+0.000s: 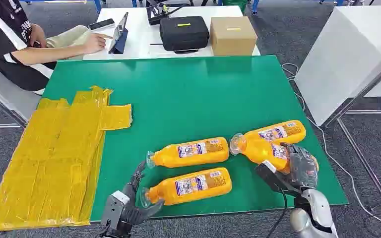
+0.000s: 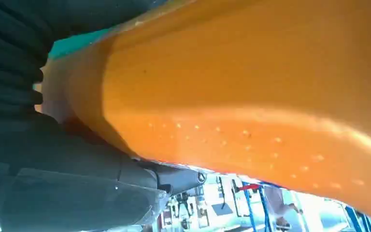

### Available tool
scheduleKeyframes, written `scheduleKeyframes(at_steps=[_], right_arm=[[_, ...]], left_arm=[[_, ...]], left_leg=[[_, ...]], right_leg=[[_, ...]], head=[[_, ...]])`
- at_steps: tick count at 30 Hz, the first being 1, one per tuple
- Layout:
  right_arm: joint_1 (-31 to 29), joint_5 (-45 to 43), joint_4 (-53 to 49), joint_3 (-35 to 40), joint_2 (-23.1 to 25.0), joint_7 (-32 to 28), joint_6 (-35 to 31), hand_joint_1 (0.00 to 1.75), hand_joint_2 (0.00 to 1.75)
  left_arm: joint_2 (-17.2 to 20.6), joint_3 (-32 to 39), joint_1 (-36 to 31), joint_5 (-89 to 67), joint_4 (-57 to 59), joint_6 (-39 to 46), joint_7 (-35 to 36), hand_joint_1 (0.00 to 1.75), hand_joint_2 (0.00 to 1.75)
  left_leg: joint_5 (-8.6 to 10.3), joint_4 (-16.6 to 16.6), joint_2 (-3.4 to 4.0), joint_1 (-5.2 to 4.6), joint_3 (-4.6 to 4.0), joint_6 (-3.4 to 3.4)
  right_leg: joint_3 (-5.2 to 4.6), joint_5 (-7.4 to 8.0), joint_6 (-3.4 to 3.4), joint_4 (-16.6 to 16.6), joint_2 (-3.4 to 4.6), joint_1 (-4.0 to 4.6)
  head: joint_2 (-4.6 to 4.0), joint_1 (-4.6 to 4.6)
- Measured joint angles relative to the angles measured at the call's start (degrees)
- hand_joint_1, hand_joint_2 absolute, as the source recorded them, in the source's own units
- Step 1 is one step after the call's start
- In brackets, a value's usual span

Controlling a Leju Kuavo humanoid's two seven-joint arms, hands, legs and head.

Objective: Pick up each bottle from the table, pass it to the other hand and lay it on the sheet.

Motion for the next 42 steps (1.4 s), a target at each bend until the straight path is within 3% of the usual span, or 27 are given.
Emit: scheduleKeyframes(at_steps=[8,18,30,42], right_arm=[[-1.3,-5.6,0.0,0.6,1.8,-3.2,-1.8,1.75,1.75],[-3.8,-30.2,-2.6,12.3,4.7,-20.7,0.2,1.75,1.75],[-2.6,-35.1,-9.6,22.4,7.7,-27.4,2.8,1.75,1.75],[-3.7,-37.4,-9.8,26.7,10.0,-28.6,5.3,1.75,1.75]], left_arm=[[0.5,0.0,0.0,1.0,0.8,1.9,0.0,0.00,1.75],[2.3,-1.7,-0.6,-4.0,-7.6,2.7,-0.1,0.00,1.75],[4.1,-4.0,-2.4,-9.0,-25.7,0.6,1.4,0.00,1.75],[4.5,-7.9,-3.2,-10.1,-29.2,-0.2,1.9,0.00,1.75]], left_leg=[[0.00,0.0,0.02,-0.01,-0.06,0.00],[0.03,0.0,-0.01,0.05,-0.07,-0.03],[0.03,0.0,0.00,0.03,-0.09,-0.03],[0.03,0.0,0.00,0.03,-0.09,-0.03]], right_leg=[[-0.04,0.00,0.00,0.0,0.01,0.00],[-0.08,0.00,-0.01,0.0,-0.01,0.02],[-0.09,0.00,-0.01,0.0,-0.01,0.01],[-0.10,-0.01,-0.01,0.0,-0.01,0.01]], head=[[0.02,0.00],[0.02,0.02],[0.00,0.04],[0.00,0.02]])
